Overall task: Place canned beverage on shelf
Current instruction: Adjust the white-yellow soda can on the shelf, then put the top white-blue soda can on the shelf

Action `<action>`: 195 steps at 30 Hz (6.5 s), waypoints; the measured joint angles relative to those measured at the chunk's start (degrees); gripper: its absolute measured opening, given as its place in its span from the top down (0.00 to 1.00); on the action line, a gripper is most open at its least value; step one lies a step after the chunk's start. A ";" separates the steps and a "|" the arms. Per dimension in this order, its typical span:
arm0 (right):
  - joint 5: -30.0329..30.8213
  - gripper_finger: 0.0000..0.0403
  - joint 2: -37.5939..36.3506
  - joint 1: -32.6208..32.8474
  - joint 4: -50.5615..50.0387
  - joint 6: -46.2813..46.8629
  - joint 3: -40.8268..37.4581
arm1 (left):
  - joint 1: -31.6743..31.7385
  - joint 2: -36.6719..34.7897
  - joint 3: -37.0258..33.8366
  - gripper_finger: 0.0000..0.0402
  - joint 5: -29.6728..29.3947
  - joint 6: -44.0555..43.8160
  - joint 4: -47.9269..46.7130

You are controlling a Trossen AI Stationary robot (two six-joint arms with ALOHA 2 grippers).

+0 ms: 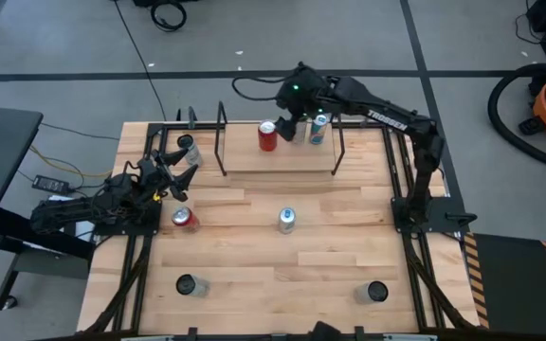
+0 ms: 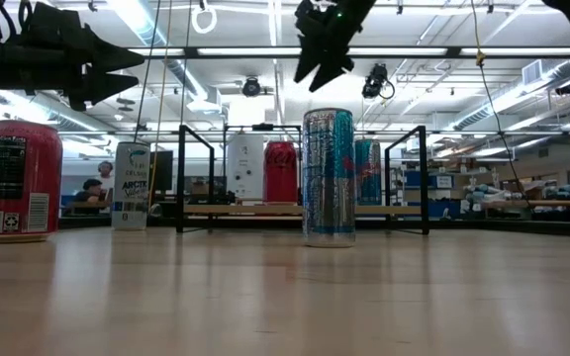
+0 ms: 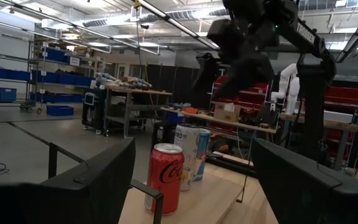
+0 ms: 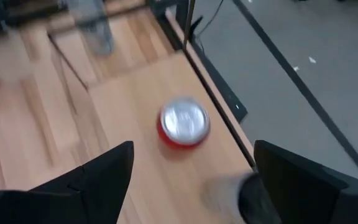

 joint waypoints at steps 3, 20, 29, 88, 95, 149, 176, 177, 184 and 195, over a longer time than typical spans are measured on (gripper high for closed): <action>0.88 0.16 -0.42 -1.54 -3.80 -1.14 0.00 | -0.01 -0.01 -0.01 0.20 0.00 0.00 0.00; -3.22 0.16 4.87 -10.69 -6.43 10.94 -0.07 | -0.01 0.00 0.00 0.20 -0.02 -0.04 -0.33; -3.00 0.16 5.19 -10.61 -8.06 10.96 -2.43 | -0.02 0.00 0.00 0.20 0.00 -1.14 -0.33; -5.93 0.25 5.08 -9.30 -5.69 12.89 -5.33 | -0.02 -0.01 0.00 0.20 -0.01 -1.01 -0.35; -5.89 0.22 5.08 -9.30 -5.66 12.57 -5.33 | -0.02 -0.02 -0.02 0.20 0.00 -1.01 -0.35; -5.50 0.22 1.52 14.60 4.45 -5.62 3.78 | -0.03 0.00 -0.01 0.20 -0.59 1.46 -0.73; 18.17 0.22 -13.41 26.19 5.15 -1.63 3.80 | 8.51 25.43 36.85 0.20 -1.19 -18.90 -40.40; 18.17 0.22 -13.96 25.41 5.17 -1.63 3.80 | 9.63 27.97 38.49 0.20 -1.17 -18.45 -42.74; 17.88 0.22 -15.70 19.96 4.17 -2.58 3.80 | 18.47 42.28 50.07 0.20 1.60 -16.01 -58.34; 15.24 0.22 -15.68 14.73 -3.62 -3.04 3.80 | 35.65 52.76 52.57 0.20 11.03 -11.71 -66.71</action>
